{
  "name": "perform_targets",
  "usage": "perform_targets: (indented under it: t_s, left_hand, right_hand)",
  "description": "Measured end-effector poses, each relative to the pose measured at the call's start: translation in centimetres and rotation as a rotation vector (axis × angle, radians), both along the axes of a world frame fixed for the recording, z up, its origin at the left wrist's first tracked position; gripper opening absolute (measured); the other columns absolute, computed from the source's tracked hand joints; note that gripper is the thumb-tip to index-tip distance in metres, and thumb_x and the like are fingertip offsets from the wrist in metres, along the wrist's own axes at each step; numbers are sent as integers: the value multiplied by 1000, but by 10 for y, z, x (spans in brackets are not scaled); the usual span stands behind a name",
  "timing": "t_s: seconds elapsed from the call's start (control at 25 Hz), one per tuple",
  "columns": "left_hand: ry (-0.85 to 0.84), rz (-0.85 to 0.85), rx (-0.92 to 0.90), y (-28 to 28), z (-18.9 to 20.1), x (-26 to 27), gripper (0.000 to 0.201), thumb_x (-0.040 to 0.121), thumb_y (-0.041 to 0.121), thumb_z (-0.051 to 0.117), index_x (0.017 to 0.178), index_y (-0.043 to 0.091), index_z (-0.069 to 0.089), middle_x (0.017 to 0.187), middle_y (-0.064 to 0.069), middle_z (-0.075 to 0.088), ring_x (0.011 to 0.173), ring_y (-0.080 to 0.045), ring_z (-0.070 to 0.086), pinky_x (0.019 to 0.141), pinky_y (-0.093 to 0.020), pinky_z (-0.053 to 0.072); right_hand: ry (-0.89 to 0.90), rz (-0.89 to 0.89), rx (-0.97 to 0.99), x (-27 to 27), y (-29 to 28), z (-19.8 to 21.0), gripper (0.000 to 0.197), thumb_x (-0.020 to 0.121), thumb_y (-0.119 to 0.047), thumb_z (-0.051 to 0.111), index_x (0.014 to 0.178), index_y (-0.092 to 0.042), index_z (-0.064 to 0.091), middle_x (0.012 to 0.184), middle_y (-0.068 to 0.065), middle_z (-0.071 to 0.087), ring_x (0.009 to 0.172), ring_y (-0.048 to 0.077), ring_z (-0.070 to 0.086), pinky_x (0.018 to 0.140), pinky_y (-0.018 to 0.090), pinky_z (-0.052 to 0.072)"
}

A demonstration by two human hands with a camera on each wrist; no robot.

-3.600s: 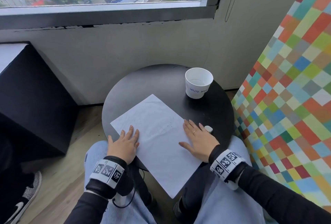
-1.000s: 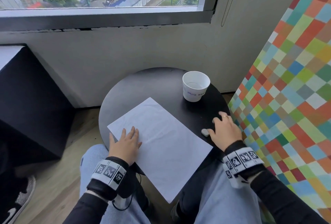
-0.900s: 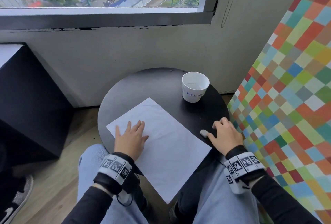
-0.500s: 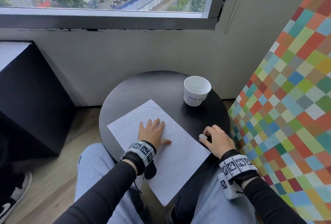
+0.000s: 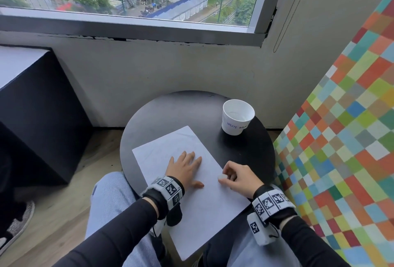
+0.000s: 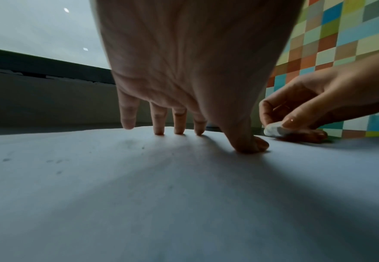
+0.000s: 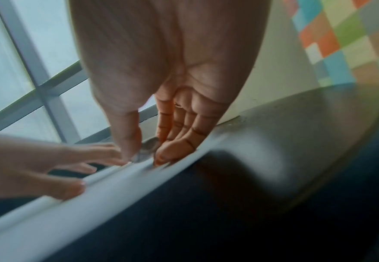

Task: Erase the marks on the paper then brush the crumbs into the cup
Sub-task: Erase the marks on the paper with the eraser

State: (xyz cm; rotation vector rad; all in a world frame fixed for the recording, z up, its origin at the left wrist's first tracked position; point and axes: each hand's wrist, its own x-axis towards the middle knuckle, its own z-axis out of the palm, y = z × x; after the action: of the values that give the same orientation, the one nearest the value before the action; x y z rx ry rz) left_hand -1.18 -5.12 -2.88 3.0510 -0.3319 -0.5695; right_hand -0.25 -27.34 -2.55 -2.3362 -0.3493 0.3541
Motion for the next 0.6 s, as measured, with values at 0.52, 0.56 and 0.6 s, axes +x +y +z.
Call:
perform_targets:
  t_s: [0.52,0.56,0.6]
  left_hand:
    - [45,44,-16,-6,-4,-11,98,82,80,45,157,38,-1,164,-5,-5,151,-27,-6,116,-58,16]
    - [60,47,-16,-6,-2,-10,98,82,79,46,157,38,-2,164,-5,-7,151,-27,-7,116,-59,17]
    - [72,47,-12,-7,-1,-10,98,82,79,46,156,38,-2,164,-5,-9,151,-28,-7,116,-60,17]
  right_hand:
    - [-77,50,60,18,24,1,14,77,-21,77,81,-16,65,63,-7,58,55,4,47,60,14,42]
    - [-69,71,51,19,24,2,13,77,-20,77,82,-17,66,64,-8,57,55,4,46,60,14,41]
    - [-53,98,50,20,23,2,12,76,-19,77,82,-17,68,64,-8,57,55,3,46,60,13,41]
